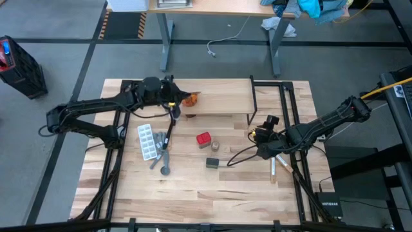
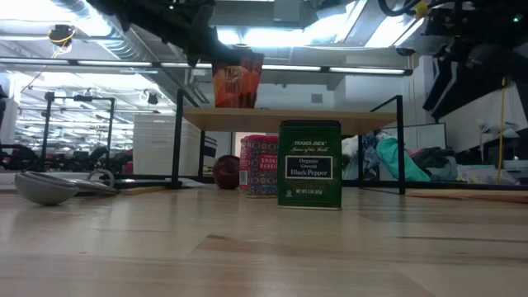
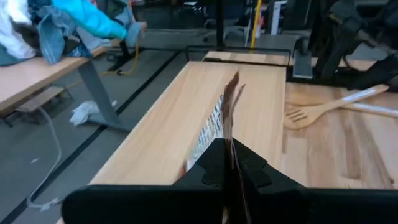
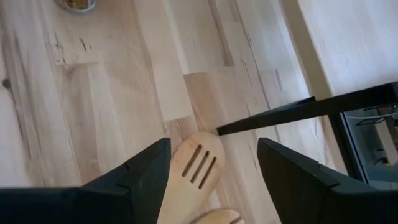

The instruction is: Shelf spices

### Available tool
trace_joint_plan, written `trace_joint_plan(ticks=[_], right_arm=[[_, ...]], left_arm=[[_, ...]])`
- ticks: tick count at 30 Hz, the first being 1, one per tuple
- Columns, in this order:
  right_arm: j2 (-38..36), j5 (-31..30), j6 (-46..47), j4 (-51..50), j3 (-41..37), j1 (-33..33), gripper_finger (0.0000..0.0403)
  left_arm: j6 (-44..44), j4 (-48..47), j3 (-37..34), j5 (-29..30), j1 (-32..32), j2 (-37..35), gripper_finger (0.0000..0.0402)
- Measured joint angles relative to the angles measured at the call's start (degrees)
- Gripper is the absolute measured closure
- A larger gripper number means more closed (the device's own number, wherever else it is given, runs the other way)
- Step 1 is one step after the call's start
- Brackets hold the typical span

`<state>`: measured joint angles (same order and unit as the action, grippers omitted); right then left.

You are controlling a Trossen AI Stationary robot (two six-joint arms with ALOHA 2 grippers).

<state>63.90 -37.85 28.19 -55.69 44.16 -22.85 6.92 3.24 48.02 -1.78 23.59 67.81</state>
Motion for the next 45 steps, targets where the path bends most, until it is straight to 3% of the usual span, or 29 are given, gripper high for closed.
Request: trace_joint_plan(ticks=[7,25,36,45], right_arm=[[0.0,-0.02,0.01,0.32,0.0,0.0,0.0157],[0.0,-0.07,-0.34,1.91,0.0,0.0,0.0157],[0.0,-2.91,-8.7,10.44,0.0,0.0,0.0157],[0.0,-2.89,-9.21,11.24,0.0,0.0,0.0157]], left_arm=[[-1.86,4.3,-1.77,-7.39,4.35,0.0,0.0401],[-0.77,3.4,-1.85,-7.58,4.71,0.04,0.0401],[1.28,3.42,-1.85,-7.45,7.7,0.04,0.0401],[1.15,3.42,-1.85,-7.45,8.16,0.04,0.0401]])
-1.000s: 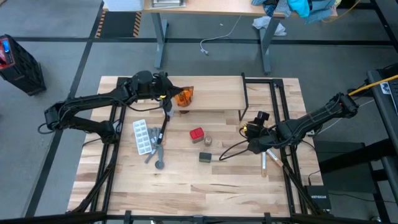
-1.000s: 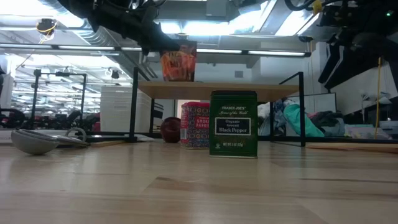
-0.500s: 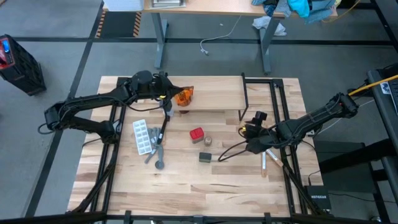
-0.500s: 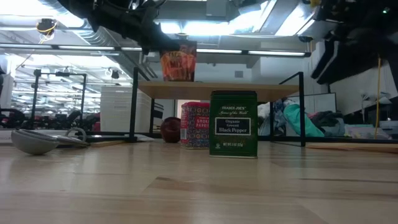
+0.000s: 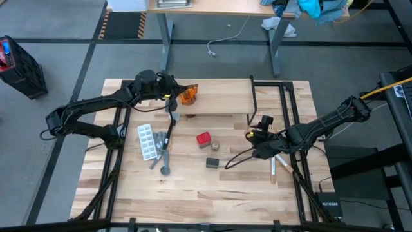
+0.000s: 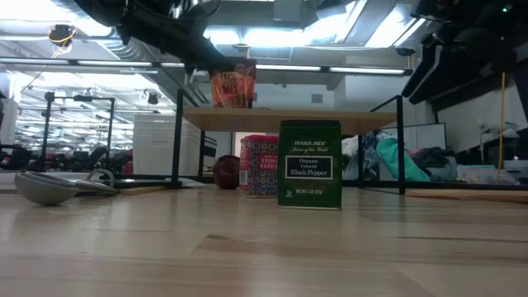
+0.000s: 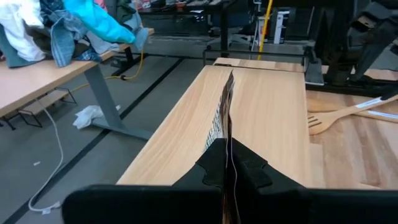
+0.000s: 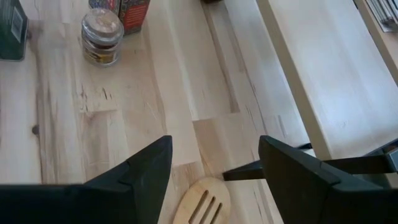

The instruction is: Shelf spices

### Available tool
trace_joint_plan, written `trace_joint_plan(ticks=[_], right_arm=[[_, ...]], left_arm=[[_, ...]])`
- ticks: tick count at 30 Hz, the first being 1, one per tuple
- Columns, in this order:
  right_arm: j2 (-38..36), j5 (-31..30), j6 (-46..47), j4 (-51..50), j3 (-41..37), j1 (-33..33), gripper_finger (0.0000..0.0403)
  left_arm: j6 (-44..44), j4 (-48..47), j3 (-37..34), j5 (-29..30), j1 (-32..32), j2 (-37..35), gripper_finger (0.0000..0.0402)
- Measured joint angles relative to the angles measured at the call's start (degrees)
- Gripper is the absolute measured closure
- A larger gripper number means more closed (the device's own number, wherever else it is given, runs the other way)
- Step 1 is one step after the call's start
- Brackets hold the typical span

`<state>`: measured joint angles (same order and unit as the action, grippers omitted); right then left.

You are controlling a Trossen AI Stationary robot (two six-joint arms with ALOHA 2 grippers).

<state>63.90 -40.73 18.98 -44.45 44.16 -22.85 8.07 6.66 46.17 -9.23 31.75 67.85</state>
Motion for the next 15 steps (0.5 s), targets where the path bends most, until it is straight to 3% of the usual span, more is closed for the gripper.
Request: trace_joint_plan(ticks=[15], right_arm=[[0.0,0.02,-0.02,0.02,0.0,0.0,0.0157]], left_arm=[[-5.11,-0.07,0.02,0.02,-1.77,0.0,0.0378]])
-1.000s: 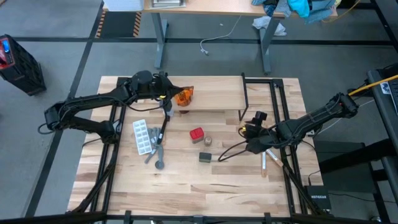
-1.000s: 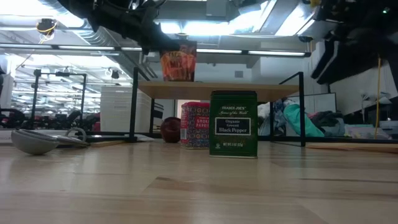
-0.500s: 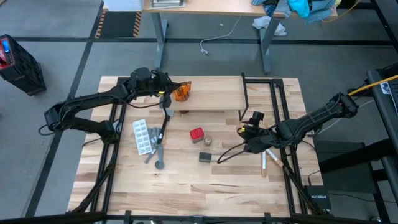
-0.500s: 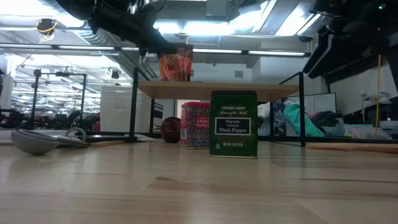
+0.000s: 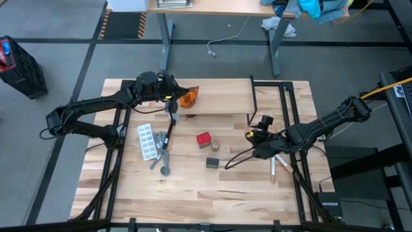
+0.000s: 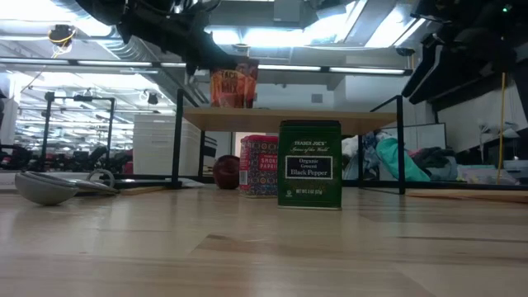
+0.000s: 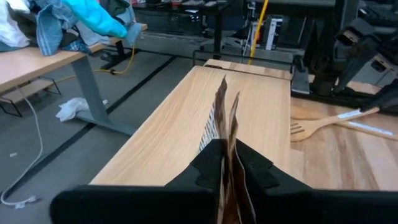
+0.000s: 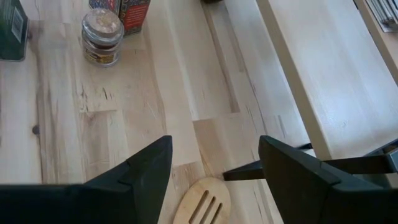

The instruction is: Shelf spices

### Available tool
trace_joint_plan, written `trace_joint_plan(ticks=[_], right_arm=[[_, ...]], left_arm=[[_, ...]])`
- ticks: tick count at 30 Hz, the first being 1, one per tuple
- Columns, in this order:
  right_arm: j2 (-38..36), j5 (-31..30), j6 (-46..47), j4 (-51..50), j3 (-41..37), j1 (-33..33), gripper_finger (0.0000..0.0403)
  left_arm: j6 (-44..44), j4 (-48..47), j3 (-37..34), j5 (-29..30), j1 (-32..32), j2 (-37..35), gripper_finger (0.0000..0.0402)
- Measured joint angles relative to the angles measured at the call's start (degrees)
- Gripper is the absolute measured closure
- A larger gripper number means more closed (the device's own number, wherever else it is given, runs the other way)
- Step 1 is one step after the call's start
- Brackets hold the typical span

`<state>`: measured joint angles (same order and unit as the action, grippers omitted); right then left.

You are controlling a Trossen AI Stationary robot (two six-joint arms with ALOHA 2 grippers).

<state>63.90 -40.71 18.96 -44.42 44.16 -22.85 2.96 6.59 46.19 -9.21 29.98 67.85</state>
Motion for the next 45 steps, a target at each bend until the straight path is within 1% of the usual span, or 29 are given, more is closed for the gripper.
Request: trace_joint_plan(ticks=[6,15,19,23,31,37,41,45], right_arm=[[0.0,0.0,-0.02,0.0,0.0,0.0,0.0157],[0.0,0.02,-0.04,0.0,0.0,0.0,0.0157],[0.0,0.02,-0.04,-0.02,0.0,0.0,0.0157],[0.0,0.04,-0.04,-0.02,0.0,0.0,0.0157],[0.0,0.06,-0.04,-0.39,0.0,0.0,0.0157],[0.0,0.51,-0.04,-1.02,0.0,0.01,0.0157],[0.0,0.85,-0.04,-1.14,0.0,0.0,0.0157],[0.0,0.86,-0.04,-1.18,0.0,0.0,0.0157]], left_arm=[[-0.8,0.05,0.0,0.07,0.0,0.0,0.0341],[-2.6,0.76,0.0,0.71,0.0,0.0,0.0268],[-3.89,4.74,0.0,0.74,0.0,0.0,0.024],[-4.17,9.1,0.02,0.76,0.0,0.0,0.0222],[-3.66,14.35,0.09,0.76,0.07,-0.23,0.0213],[-3.03,14.47,0.09,0.87,-0.4,-4.43,0.0213],[-2.62,11.2,0.09,0.98,-3.66,-9.16,0.0213],[-1.7,4.33,0.1,0.93,-9.68,-13.45,0.0223]])
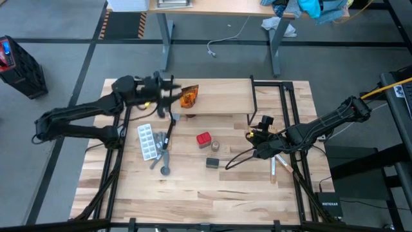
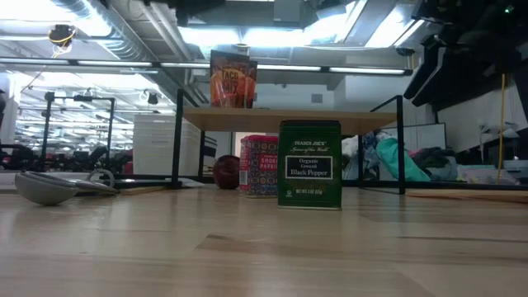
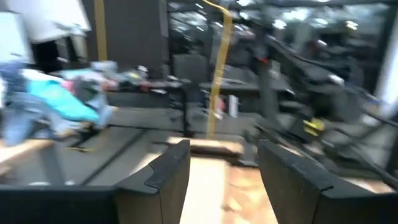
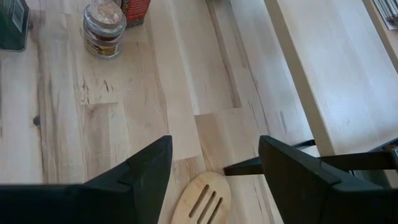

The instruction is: Shelf spices

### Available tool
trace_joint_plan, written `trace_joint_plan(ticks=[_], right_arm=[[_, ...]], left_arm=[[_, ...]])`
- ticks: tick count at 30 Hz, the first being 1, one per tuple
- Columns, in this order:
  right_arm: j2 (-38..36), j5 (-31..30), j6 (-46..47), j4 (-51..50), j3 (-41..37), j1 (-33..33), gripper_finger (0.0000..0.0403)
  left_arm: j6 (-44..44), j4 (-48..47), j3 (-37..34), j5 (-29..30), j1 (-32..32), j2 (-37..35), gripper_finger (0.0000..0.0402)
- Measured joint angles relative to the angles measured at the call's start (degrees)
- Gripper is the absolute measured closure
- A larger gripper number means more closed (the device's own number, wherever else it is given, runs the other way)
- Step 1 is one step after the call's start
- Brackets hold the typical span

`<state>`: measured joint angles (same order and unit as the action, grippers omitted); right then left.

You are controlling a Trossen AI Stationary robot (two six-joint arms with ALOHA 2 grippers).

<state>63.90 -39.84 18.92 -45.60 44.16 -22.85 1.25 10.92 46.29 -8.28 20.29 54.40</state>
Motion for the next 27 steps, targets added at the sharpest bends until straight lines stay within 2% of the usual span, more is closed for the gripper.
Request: trace_joint_plan(ticks=[3,8,10,14,20,27], right_arm=[[0.0,0.01,0.0,0.02,0.0,0.0,0.0157],[0.0,0.01,0.0,0.04,0.0,0.0,0.0157],[0.0,0.02,0.02,0.09,0.01,0.0,0.0157],[0.0,0.03,0.11,0.16,0.02,0.01,0.0157],[0.0,0.05,0.16,0.55,0.02,0.0,0.0157],[0.0,1.06,0.26,0.55,0.02,0.0,0.0157]], left_arm=[[0.12,-5.77,0.01,2.38,-5.92,-1.47,0.0234],[-1.63,-13.46,0.01,13.17,-15.87,-0.59,0.0256],[-4.43,-16.52,0.01,17.26,-19.13,0.7,0.0263],[-10.41,-19.83,0.01,21.45,-24.22,4.54,0.0274],[-15.29,-20.56,0.01,27.7,-28.5,14.11,0.0282],[-21.1,-19.51,-0.01,28.93,-28.95,25.7,0.0271]])
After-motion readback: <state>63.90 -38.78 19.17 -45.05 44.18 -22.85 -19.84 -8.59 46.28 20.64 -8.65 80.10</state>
